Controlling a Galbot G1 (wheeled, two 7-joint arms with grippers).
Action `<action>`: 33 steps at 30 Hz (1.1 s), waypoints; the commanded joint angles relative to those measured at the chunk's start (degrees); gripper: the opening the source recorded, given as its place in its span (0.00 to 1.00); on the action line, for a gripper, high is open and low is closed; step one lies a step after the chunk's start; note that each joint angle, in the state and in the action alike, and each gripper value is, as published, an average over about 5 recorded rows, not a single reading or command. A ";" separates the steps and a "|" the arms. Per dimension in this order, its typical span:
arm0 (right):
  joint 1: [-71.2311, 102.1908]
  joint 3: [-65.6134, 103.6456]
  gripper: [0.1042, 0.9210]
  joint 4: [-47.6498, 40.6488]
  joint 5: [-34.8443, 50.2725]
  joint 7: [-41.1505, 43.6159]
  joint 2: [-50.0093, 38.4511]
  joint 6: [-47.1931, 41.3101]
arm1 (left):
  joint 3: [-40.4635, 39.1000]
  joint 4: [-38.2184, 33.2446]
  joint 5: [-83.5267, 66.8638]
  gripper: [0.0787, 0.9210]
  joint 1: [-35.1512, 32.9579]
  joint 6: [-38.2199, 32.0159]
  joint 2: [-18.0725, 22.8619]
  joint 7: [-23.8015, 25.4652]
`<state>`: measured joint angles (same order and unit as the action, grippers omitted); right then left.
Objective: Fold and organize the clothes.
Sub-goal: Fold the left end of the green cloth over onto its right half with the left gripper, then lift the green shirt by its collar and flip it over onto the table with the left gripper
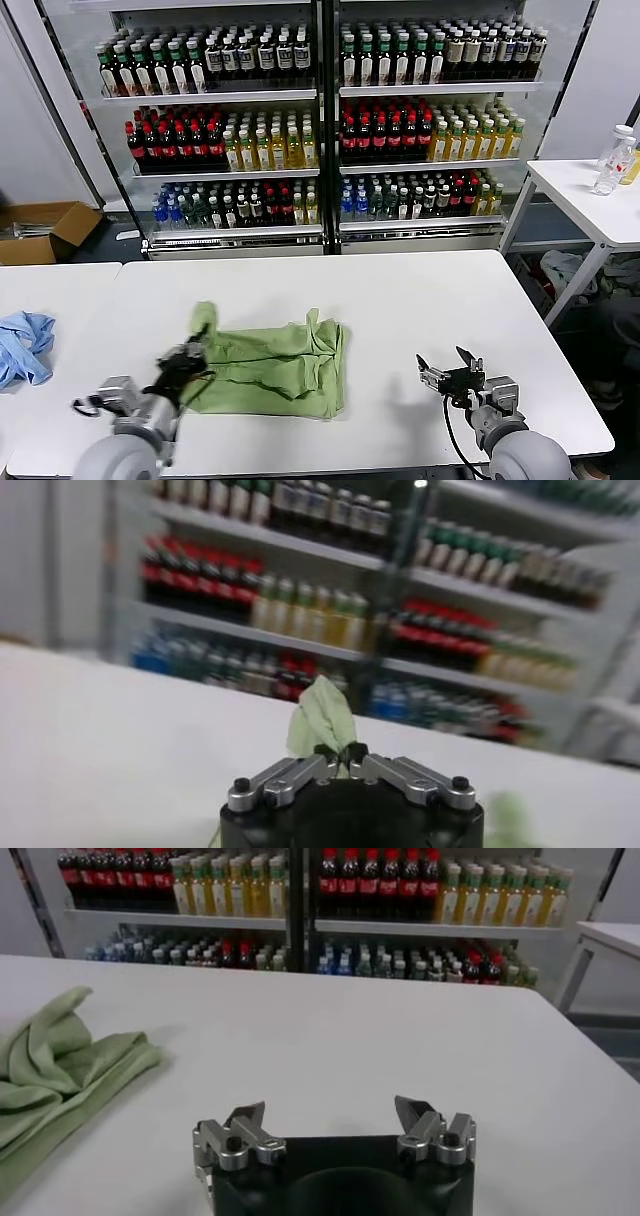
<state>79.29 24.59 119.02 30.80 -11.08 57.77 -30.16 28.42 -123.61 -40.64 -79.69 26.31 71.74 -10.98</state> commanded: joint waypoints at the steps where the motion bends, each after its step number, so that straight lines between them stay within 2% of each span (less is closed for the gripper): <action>1: 0.05 0.28 0.88 -0.29 -0.24 0.18 -0.04 0.19 | -18.88 7.46 2.41 0.04 8.91 0.56 8.22 2.35; 6: -0.49 0.35 0.88 -0.85 -0.23 0.32 0.06 0.38 | -21.79 11.00 15.72 0.06 9.75 0.21 6.54 4.27; 9: -0.74 0.31 0.88 -1.10 -0.23 0.37 0.15 0.45 | -22.10 11.10 20.50 0.14 9.60 -0.06 5.97 6.47; 13: -0.76 0.11 0.88 -1.51 -0.47 0.44 0.45 0.60 | -21.19 7.17 20.07 0.27 7.92 0.31 5.43 8.26; 19: -0.82 -0.20 0.88 -2.37 -1.70 0.78 1.23 1.74 | -13.54 6.66 15.94 0.48 6.75 1.17 6.49 4.65; 29: -0.53 -0.59 0.88 -2.89 -2.37 1.23 1.68 2.72 | 1.99 14.29 18.54 0.82 2.93 -1.61 0.25 0.47; 33: -0.18 -0.71 0.88 -3.27 -3.43 1.31 2.22 3.56 | 3.66 15.15 17.96 0.88 2.36 1.14 -0.72 1.72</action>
<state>78.82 24.00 116.14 28.60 -9.85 59.19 -27.57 21.82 -112.83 -23.98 -75.42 25.70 74.28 -8.68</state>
